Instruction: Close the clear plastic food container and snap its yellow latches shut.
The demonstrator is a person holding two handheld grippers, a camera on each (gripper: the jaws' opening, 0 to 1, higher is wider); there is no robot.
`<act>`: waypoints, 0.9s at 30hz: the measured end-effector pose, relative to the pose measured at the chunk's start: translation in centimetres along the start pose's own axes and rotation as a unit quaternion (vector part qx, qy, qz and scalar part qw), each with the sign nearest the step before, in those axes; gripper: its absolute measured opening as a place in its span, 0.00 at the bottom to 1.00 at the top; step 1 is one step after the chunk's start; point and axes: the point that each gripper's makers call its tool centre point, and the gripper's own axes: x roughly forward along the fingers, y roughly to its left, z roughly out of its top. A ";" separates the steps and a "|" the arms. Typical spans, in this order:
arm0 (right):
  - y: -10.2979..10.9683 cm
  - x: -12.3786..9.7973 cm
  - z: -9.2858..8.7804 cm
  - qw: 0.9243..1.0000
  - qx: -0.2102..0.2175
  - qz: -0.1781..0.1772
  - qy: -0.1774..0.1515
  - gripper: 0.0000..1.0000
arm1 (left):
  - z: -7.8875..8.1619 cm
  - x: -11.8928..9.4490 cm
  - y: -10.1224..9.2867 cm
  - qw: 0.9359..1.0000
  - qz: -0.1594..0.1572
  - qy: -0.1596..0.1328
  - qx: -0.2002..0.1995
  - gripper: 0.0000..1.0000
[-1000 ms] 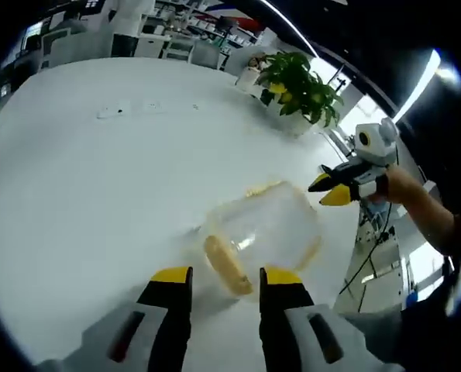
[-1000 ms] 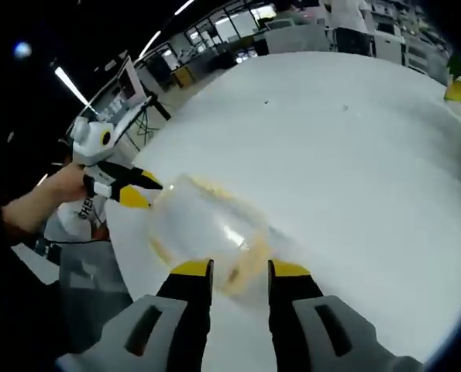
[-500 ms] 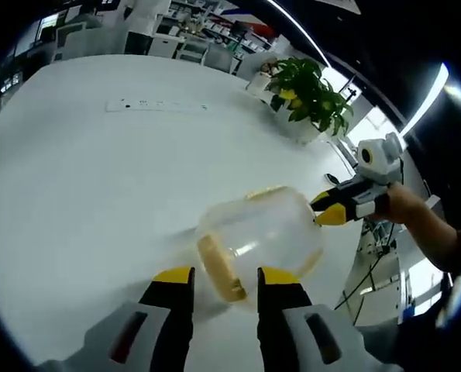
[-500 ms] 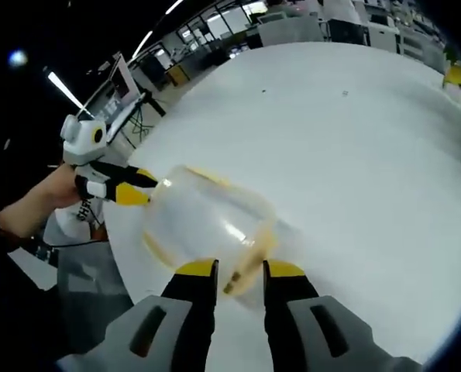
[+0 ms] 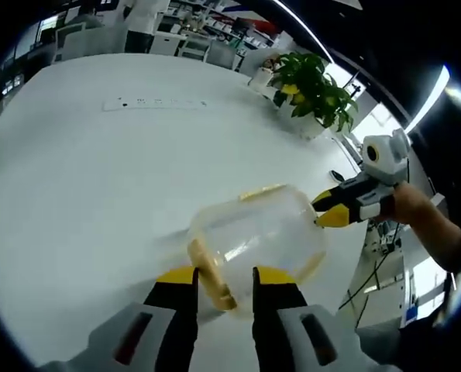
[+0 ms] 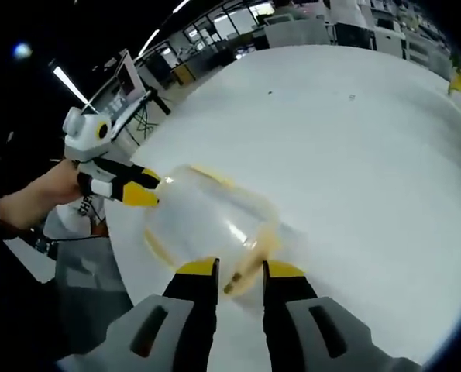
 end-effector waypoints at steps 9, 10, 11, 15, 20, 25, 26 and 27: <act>1.0 0.2 -0.6 1.000 0.000 0.010 0.023 0.15 | 0.2 0.3 -0.2 1.000 0.005 0.027 -0.010 0.19; 1.0 0.2 -0.6 1.000 0.006 0.009 0.025 0.15 | 0.2 0.3 -0.2 1.000 0.005 0.029 -0.010 0.19; 1.2 0.2 -0.8 1.000 0.005 0.008 0.024 0.16 | 0.2 0.3 -0.4 0.999 0.005 0.033 -0.008 0.19; 0.8 0.4 -0.5 1.000 0.012 0.008 0.021 0.17 | -0.2 0.1 -0.6 1.000 0.010 0.029 -0.004 0.20; 0.7 0.5 -0.3 1.000 0.012 0.006 0.029 0.17 | -0.1 0.2 -0.3 0.999 0.010 0.030 -0.006 0.21; 0.4 0.6 0.0 0.999 0.026 0.011 0.026 0.19 | 0.0 0.2 -0.2 1.000 0.004 0.030 -0.002 0.23; 0.3 0.5 0.1 0.999 0.026 0.014 0.023 0.19 | 0.0 0.2 -0.3 1.000 0.003 0.031 -0.001 0.24; 0.3 0.6 0.2 0.999 0.026 0.014 0.021 0.19 | 0.1 0.3 -0.3 0.999 0.003 0.032 0.003 0.24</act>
